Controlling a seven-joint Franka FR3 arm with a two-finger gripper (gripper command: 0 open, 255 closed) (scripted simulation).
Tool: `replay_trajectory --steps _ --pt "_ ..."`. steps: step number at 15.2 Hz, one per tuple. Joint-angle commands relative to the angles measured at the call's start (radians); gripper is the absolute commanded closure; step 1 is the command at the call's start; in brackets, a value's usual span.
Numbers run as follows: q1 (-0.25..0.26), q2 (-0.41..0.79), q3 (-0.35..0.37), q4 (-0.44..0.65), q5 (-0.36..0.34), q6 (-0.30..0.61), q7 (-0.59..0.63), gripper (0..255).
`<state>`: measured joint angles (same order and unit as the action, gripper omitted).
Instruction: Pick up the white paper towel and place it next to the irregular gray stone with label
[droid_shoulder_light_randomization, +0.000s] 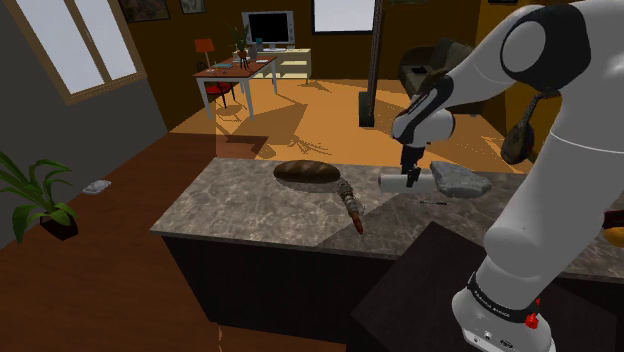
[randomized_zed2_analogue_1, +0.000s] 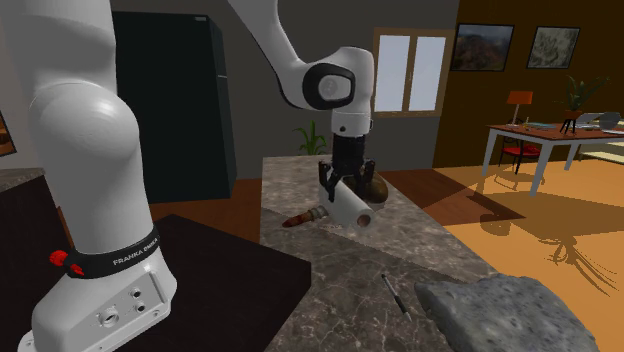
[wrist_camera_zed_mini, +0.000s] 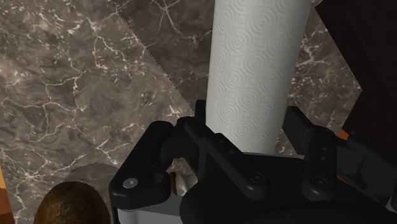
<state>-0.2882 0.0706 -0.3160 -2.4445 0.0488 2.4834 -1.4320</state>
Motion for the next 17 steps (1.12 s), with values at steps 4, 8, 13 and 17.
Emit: replay_trajectory --steps 4,8,13,17 --pt "-0.021 0.076 -0.009 0.131 0.033 -0.061 -0.05 255" --pt "-0.061 0.207 -0.008 0.314 0.084 -0.122 -0.115 255" --pt "-0.122 0.375 0.002 0.569 0.132 -0.219 -0.173 255" --pt "-0.141 0.436 0.011 0.622 0.149 -0.212 -0.187 255"
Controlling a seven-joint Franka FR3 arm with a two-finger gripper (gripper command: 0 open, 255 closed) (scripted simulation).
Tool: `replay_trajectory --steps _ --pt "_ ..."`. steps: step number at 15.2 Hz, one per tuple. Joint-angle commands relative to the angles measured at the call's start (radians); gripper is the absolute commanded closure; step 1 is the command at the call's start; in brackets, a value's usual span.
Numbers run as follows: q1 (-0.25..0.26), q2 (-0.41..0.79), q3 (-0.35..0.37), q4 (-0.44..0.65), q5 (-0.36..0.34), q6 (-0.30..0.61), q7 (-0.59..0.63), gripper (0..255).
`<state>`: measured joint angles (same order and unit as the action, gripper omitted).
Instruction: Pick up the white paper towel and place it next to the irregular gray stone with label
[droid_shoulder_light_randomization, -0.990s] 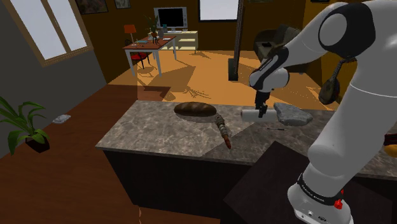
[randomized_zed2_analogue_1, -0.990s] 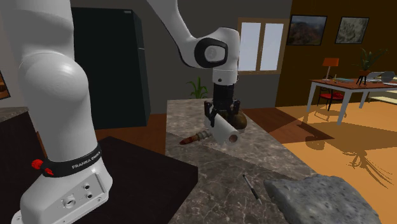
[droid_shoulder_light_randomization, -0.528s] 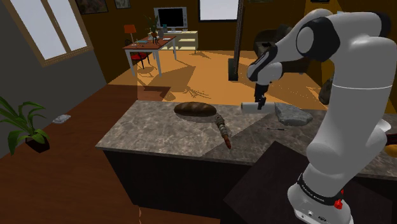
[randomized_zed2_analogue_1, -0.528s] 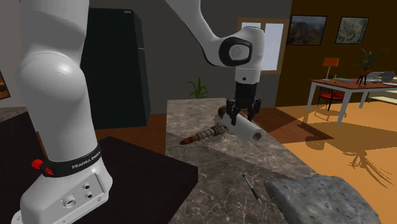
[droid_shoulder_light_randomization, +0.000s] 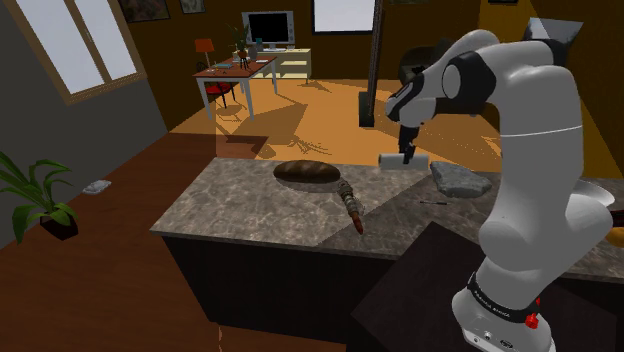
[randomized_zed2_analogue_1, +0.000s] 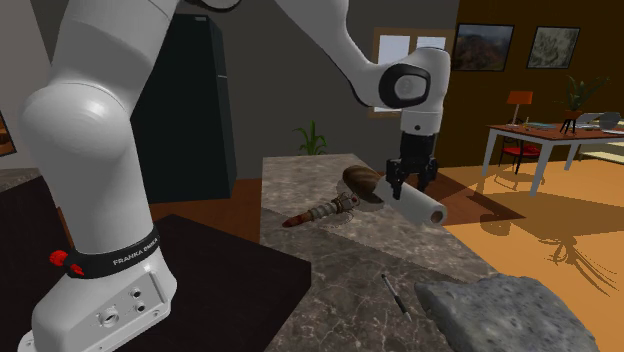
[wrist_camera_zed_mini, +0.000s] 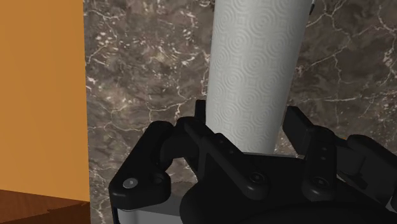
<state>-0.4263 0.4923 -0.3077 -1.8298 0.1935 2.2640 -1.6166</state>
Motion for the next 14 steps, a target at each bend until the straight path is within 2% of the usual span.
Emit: replay_trajectory --steps 1,14 --pt "-0.004 0.023 0.005 0.006 0.008 0.017 -0.005 255" --pt "-0.027 0.145 0.038 0.006 0.052 0.136 -0.032 255"
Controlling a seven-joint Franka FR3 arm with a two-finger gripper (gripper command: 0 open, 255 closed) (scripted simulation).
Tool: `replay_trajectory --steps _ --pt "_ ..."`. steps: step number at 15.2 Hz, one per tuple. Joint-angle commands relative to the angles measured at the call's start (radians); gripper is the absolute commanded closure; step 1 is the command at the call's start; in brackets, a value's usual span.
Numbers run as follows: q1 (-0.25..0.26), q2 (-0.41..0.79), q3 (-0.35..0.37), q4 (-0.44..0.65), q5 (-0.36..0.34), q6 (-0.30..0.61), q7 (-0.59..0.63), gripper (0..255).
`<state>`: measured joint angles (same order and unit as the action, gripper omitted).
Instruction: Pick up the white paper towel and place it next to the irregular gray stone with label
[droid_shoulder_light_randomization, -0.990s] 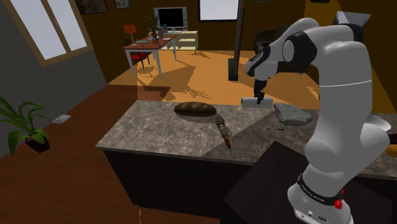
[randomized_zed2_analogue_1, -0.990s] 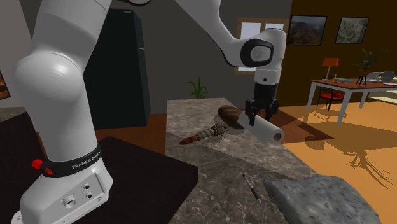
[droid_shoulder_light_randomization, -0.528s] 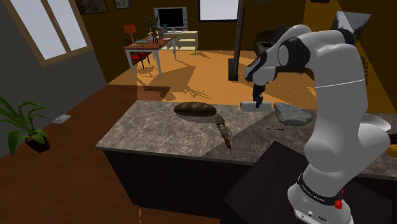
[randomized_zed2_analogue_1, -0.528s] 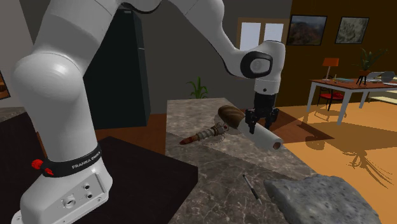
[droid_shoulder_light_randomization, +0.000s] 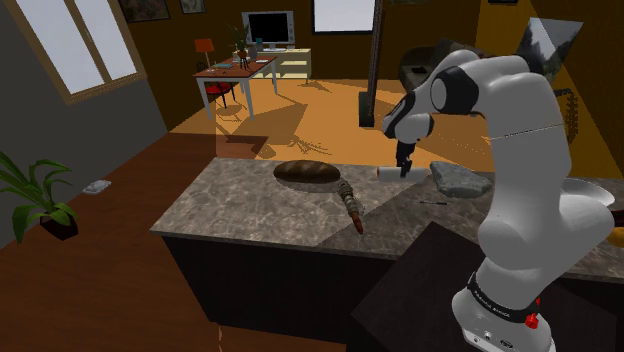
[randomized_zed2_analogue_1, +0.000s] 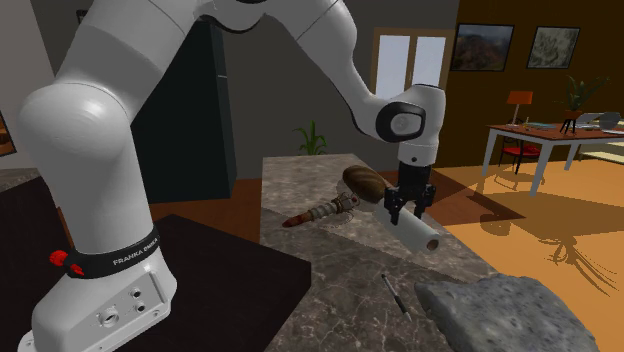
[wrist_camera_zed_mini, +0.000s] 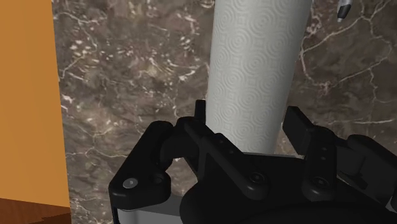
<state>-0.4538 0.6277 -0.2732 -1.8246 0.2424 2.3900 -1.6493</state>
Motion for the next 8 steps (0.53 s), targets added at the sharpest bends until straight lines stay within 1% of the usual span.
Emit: replay_trajectory --steps 1,8 --pt "-0.002 0.02 0.006 0.002 0.006 0.018 -0.002 255" --pt "-0.017 0.094 0.026 0.019 0.028 0.074 -0.015 255"
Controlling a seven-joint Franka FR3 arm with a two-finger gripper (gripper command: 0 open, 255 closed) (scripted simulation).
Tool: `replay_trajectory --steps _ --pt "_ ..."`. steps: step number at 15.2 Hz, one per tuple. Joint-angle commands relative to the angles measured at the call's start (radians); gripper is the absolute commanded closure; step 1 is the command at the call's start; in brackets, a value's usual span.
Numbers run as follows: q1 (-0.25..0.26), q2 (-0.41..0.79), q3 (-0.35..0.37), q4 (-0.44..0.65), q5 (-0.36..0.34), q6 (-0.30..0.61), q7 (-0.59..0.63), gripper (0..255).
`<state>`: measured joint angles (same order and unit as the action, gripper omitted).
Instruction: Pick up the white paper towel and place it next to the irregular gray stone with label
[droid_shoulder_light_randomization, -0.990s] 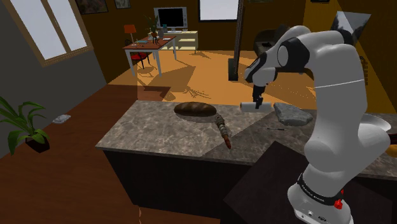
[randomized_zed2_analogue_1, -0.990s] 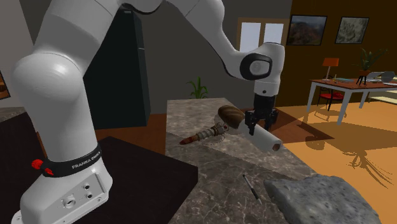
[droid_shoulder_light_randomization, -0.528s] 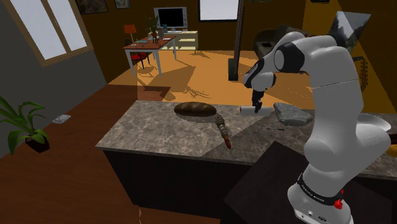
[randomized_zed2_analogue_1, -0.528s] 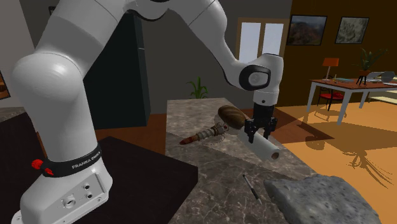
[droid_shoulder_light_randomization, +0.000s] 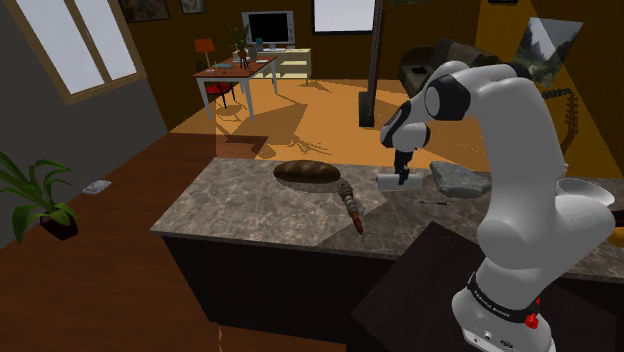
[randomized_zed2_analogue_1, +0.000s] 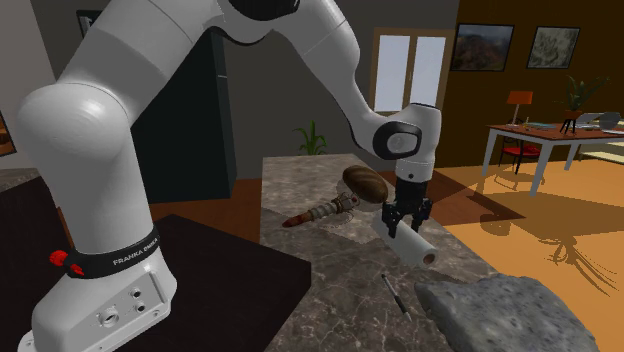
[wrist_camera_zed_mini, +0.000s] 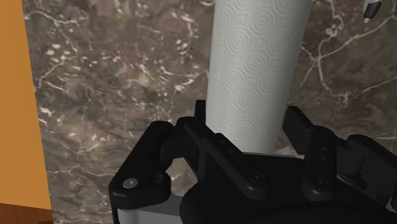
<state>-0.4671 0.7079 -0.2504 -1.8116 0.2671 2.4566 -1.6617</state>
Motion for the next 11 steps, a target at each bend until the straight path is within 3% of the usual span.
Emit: replay_trajectory --steps 1,9,10,11 --pt "-0.005 0.021 0.005 0.009 0.005 0.013 -0.004 255" --pt "-0.005 0.021 0.005 0.009 0.005 0.013 -0.004 255" --pt "-0.005 0.021 0.005 0.009 0.005 0.013 -0.004 0" --pt "-0.005 0.021 0.005 0.009 0.005 0.013 -0.004 0"
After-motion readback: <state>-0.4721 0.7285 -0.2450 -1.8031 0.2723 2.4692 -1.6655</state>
